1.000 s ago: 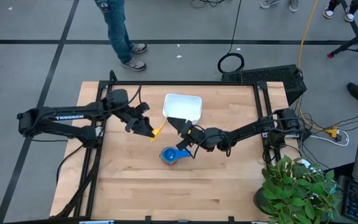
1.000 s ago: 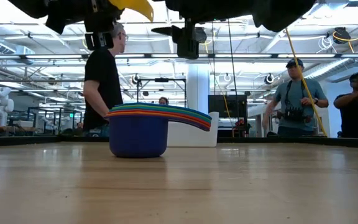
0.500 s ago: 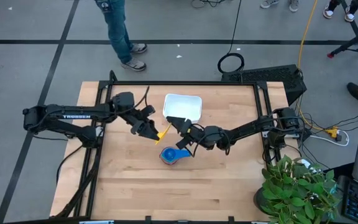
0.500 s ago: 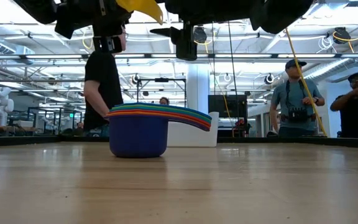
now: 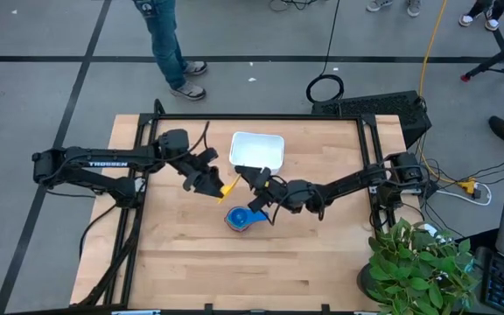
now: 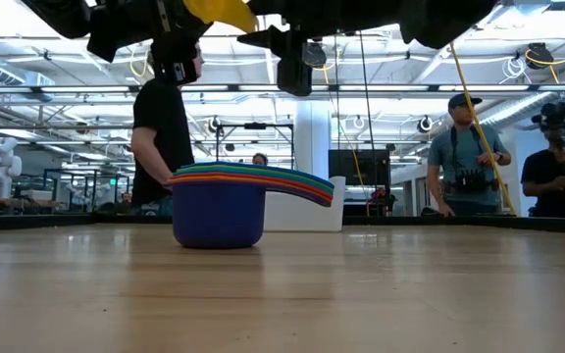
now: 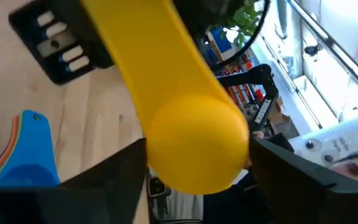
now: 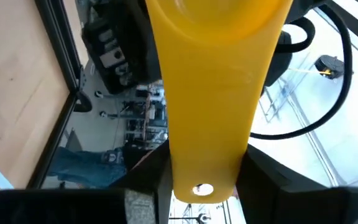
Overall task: Nest measuring cups in basket
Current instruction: Stack the yellow measuring cup on top of the dark blue measuring cup
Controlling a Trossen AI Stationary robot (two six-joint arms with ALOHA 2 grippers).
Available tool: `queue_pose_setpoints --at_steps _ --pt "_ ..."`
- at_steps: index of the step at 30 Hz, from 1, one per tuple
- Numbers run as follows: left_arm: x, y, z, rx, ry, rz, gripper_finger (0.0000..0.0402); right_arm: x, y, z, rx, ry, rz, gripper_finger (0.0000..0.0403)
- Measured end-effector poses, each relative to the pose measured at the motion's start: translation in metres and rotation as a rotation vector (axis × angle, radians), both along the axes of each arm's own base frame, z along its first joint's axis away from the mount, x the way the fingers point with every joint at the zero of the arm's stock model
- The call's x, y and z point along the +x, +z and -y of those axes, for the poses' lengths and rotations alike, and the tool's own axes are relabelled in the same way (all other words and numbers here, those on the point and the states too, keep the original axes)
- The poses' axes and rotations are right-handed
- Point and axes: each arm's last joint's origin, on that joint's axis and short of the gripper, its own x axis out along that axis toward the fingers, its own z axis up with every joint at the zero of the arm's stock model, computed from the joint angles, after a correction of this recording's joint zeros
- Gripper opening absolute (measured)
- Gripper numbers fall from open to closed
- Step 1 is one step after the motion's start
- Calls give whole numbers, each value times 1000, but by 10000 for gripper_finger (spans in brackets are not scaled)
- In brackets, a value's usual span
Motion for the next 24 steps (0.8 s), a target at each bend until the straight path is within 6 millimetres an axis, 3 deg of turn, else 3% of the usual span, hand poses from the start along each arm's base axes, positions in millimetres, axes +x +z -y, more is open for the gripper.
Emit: queue_pose_setpoints --at_steps 6,12,16,20,24 --pt "-1 1 -5 52 15 48 331 -1 -3 -7 14 18 -11 120" --pt "-10 8 -21 121 79 113 333 -4 -3 -26 139 72 47 124" --pt "-19 14 -32 202 128 177 314 -8 -3 -40 329 62 144 123" --pt "-29 20 -39 294 205 215 289 -8 -1 -43 629 -12 316 123" --pt "-37 22 -44 399 320 217 264 -9 7 -40 925 48 285 123"
